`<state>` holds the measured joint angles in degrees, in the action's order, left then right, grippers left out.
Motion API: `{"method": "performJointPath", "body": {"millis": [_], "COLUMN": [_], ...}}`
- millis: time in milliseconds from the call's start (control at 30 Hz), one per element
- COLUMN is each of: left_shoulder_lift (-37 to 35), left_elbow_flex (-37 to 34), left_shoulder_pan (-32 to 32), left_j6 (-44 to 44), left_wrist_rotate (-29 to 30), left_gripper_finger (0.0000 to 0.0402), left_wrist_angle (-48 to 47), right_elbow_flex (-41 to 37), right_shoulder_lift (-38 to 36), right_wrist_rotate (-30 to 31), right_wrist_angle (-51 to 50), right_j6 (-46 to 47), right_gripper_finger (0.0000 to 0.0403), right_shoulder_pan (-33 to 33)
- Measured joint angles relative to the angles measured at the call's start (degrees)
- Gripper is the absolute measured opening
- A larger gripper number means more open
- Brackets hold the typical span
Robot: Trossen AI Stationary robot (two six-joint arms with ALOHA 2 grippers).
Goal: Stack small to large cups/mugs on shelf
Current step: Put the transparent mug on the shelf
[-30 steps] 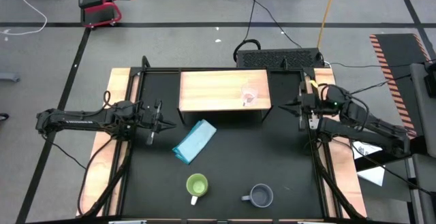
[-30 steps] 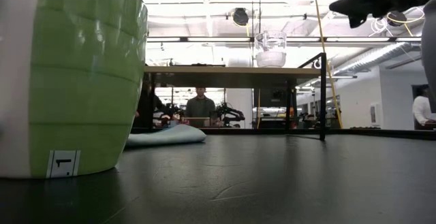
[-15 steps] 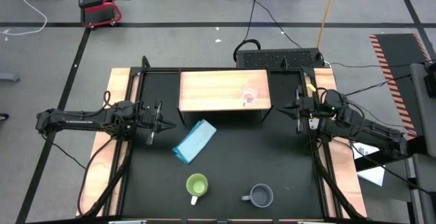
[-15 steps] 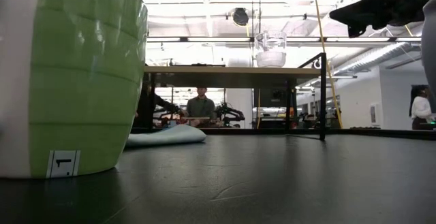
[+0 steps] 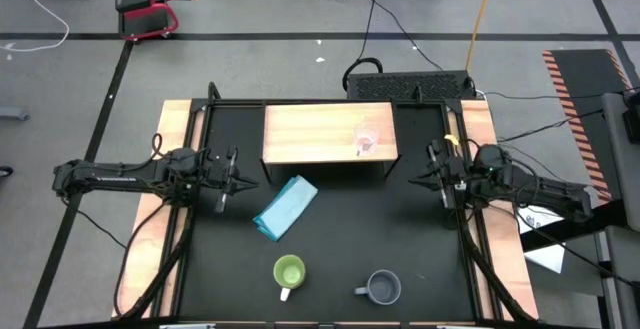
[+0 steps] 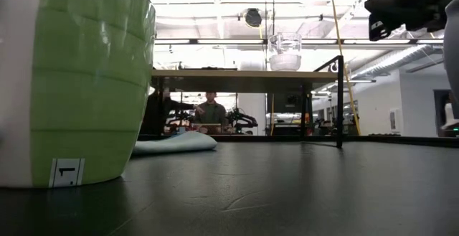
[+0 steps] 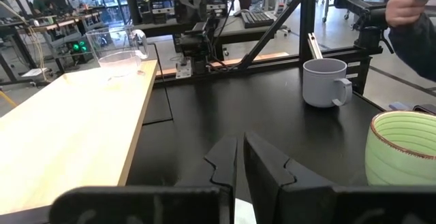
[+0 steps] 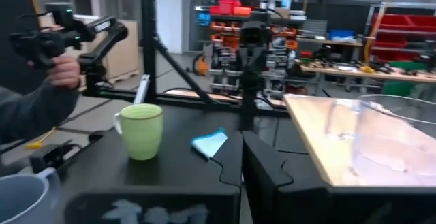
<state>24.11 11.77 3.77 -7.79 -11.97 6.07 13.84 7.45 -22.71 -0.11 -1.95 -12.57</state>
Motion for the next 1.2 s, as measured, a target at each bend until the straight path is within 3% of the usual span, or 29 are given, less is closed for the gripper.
{"method": "performJointPath", "body": {"millis": [367,733,1200], "left_shoulder_lift": [0.01,-0.02,-0.02], "left_elbow_flex": [0.00,0.00,0.00], "left_shoulder_pan": [0.01,0.01,0.00], "left_j6": [0.55,0.50,0.11], "left_wrist_rotate": [0.01,0.02,0.04], "left_gripper_finger": [0.0031,0.0031,0.0031], "left_wrist_angle": [-0.34,-0.31,-0.31], "right_elbow_flex": [-2.65,-5.55,-5.65], "right_shoulder_lift": [0.00,0.02,0.00], "right_wrist_rotate": [5.41,16.61,17.52], "right_wrist_angle": [1.74,-0.76,-3.38], "right_j6": [-1.93,-2.25,-3.40], "right_gripper_finger": [0.0000,0.0000,0.0000], "right_shoulder_pan": [6.59,10.07,10.07]}}
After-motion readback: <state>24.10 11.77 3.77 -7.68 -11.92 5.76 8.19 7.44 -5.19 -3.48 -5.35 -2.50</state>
